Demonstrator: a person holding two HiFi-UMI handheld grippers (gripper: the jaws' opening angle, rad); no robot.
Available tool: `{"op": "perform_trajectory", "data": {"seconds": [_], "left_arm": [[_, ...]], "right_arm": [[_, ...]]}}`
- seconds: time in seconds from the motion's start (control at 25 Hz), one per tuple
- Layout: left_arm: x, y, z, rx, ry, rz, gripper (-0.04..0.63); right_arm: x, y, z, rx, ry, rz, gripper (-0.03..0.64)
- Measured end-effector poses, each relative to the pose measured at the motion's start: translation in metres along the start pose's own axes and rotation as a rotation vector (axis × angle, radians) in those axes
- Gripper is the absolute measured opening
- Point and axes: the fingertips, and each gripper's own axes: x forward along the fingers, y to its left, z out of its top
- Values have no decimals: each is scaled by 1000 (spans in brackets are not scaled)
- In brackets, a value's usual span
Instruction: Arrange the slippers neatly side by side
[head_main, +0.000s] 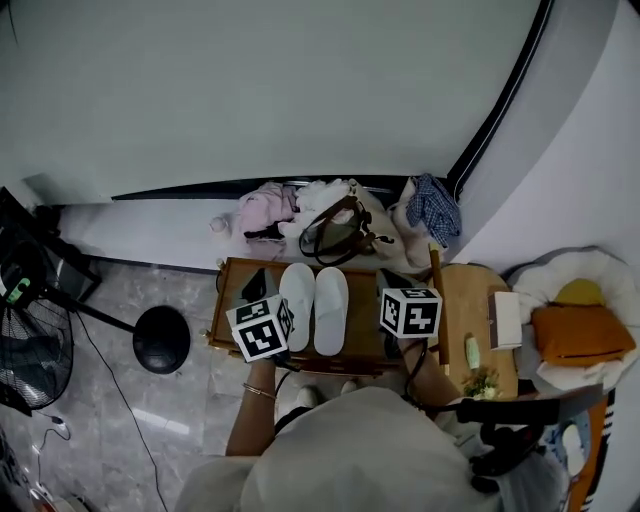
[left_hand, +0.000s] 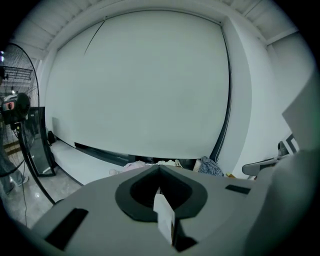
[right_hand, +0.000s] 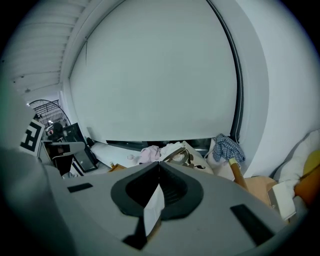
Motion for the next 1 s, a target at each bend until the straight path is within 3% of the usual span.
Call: {"op": "perform_trajectory", "data": {"seconds": [0.28,0.44,1.0], "left_arm": [[4,8,4,-9,-10,-20,15],[3,12,1,11,-3,6,16],[-1,0,1,24,-12,8,15]], "right_arm": [[-5,-15,5,27,-20,-45,34],[-11,-18,7,-13,-34,-68,34],[-18,-25,11,-9,-50,-51,34]]}}
